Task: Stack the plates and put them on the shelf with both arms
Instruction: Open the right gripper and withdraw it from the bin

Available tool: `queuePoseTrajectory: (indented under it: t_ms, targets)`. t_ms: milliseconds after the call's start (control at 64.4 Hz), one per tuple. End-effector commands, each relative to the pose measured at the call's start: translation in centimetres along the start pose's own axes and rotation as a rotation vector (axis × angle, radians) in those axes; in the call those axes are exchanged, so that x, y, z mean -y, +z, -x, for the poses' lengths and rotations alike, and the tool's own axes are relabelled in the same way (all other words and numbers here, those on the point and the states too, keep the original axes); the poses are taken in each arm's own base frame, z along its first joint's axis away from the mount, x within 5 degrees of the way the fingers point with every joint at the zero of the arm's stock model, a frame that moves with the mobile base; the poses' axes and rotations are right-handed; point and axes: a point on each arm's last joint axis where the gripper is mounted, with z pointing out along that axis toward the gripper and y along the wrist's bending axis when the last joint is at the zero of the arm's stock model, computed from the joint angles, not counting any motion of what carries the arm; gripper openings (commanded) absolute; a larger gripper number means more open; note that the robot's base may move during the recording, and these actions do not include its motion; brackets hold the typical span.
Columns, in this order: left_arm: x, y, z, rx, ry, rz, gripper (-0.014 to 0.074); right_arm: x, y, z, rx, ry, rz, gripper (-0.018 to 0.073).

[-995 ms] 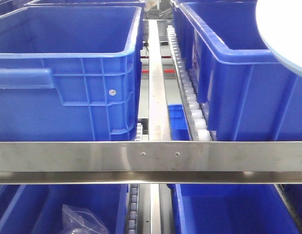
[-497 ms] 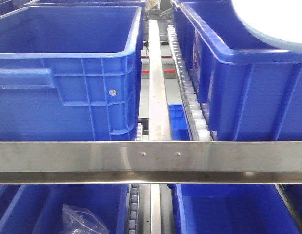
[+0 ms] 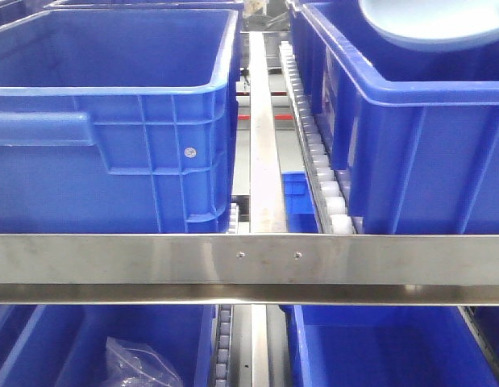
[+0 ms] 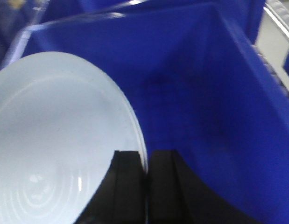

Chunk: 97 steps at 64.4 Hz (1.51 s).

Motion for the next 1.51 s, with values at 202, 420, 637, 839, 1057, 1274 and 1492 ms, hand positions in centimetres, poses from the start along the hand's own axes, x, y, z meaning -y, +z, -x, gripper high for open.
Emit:
queuePoseTrajectory:
  t_ms: [202,420,637,839,1057,1274,1492]
  targets:
    - [0.3,-0.4,1.4,0.087,-0.009,-0.024,0.009,0.0,-1.0,3.6,0.211,-0.005,0.02,0.0396]
    - [0.3,-0.4,1.4,0.087,-0.009,-0.024,0.009,-0.1,-1.5,3.1,0.158,-0.003,0.017,0.0422]
    - [0.3,-0.4,1.4,0.087,-0.009,-0.024,0.009,-0.5,-6.9,-0.2,0.144,0.0,0.051,0.0039]
    - [0.3,-0.4,1.4,0.087,-0.009,-0.024,0.009,0.5,-13.0,-5.7,0.217,0.0,0.071,0.0048]
    - [0.3,-0.4,1.4,0.087,-0.009,-0.024,0.009,1.2,-16.3,-9.2,0.287,0.001,0.086,0.0048]
    - [0.3,-0.4,1.4,0.087,-0.009,-0.024,0.009,1.2,-16.7,-9.5,0.298,0.001,0.088,0.0048]
    - [0.3,-0.4,1.4,0.087,-0.009,-0.024,0.009,1.2,-16.7,-9.5,0.295,0.001,0.087,0.0048]
